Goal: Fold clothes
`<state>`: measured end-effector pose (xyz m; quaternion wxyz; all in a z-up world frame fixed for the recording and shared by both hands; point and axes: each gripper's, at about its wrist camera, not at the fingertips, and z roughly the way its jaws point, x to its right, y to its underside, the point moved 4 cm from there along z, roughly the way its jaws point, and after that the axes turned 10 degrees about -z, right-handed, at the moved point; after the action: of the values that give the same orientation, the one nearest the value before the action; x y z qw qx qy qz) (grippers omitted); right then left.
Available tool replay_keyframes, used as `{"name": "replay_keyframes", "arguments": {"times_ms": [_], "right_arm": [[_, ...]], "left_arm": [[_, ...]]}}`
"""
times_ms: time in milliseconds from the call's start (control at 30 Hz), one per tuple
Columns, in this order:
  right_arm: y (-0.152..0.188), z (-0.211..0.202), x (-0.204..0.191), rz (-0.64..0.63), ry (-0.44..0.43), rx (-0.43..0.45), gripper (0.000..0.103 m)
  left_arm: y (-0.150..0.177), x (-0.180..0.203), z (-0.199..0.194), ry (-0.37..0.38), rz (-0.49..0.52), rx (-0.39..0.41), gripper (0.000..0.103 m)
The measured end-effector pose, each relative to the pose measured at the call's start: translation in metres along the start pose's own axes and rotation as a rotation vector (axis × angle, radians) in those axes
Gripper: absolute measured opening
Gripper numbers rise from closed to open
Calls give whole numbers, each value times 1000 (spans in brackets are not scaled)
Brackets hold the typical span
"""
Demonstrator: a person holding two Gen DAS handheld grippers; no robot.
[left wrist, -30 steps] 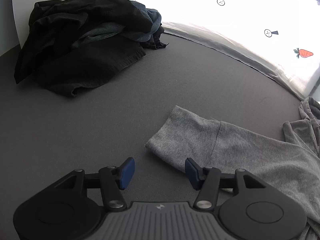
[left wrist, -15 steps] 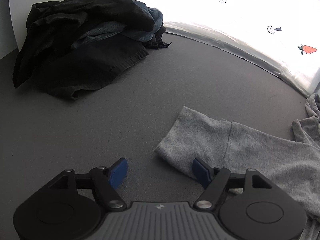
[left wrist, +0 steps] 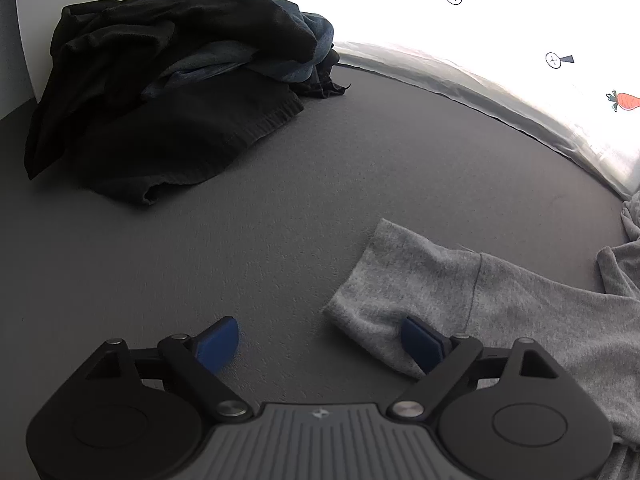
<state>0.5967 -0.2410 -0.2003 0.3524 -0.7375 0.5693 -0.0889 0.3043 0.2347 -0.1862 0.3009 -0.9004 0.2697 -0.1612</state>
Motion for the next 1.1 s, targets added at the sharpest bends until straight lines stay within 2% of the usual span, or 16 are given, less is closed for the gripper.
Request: {"name": "replay_keyframes", "arguments": {"times_ms": [200, 333, 567, 633, 700, 800, 933, 1100], "right_arm": [[10, -10, 6, 75, 0, -1, 21], [22, -22, 10, 149, 12, -4, 29], [42, -38, 19, 262, 43, -18, 33], [41, -37, 24, 279, 16, -5, 36], [37, -33, 26, 285, -8, 0, 35], [27, -23, 32, 323, -32, 23, 24], [14, -10, 40, 373, -63, 54, 22], [1, -1, 55, 524, -118, 116, 14]], "left_arm": [[-1, 0, 1, -4, -13, -8, 91], [-1, 0, 1, -4, -16, -4, 91], [-1, 0, 1, -5, -19, -5, 92], [-1, 0, 1, -3, -18, -7, 93], [-1, 0, 1, -3, -19, -7, 93], [-1, 1, 1, -3, -19, -6, 93], [-1, 1, 0, 0, -17, -6, 93], [-2, 1, 1, -2, -17, -7, 93]]}}
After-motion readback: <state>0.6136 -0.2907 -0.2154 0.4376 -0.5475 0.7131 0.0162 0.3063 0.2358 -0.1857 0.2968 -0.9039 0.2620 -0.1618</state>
